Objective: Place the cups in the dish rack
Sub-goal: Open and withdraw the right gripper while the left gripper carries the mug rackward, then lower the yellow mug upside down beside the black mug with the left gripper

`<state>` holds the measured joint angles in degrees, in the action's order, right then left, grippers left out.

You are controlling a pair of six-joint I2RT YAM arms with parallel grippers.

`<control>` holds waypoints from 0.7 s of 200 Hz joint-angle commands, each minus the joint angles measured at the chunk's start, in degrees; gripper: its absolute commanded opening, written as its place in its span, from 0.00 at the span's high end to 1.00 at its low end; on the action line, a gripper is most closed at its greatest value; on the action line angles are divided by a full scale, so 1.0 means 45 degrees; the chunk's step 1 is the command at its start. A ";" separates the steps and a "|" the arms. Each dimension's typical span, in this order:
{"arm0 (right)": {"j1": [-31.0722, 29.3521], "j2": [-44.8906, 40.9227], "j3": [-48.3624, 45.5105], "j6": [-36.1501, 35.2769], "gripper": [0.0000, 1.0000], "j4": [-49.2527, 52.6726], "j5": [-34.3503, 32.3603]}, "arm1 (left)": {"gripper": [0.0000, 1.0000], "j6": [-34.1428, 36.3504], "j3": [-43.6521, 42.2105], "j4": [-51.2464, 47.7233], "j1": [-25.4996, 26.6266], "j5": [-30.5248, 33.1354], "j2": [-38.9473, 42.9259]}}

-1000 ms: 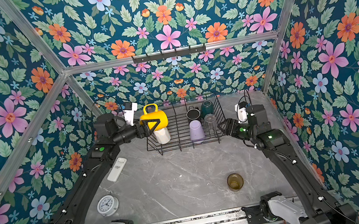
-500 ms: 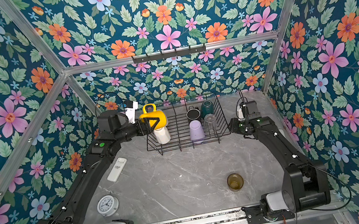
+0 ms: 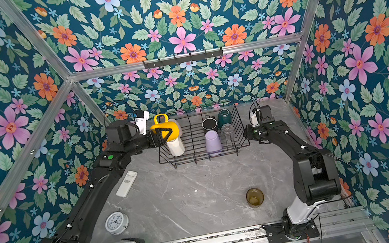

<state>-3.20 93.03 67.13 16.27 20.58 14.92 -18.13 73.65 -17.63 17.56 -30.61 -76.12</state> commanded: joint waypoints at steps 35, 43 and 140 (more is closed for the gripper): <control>-0.0021 0.0800 -0.0059 -0.0599 0.71 -0.0382 0.0229 | 1.00 0.0024 0.0062 0.0788 0.0003 -0.0054 -0.0053; -0.0020 0.0757 -0.0159 -0.0655 0.74 -0.0412 0.0252 | 1.00 0.0025 0.0072 0.0769 0.0003 -0.0067 -0.0071; -0.0767 0.0556 -0.0654 -0.1390 0.95 -0.0042 0.0201 | 1.00 -0.0144 0.0810 -0.0154 0.0015 0.1019 -0.0660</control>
<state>-5.76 95.81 64.69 12.12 18.70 16.14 -18.33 76.27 -19.64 17.56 -27.33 -79.15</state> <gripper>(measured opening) 0.079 0.830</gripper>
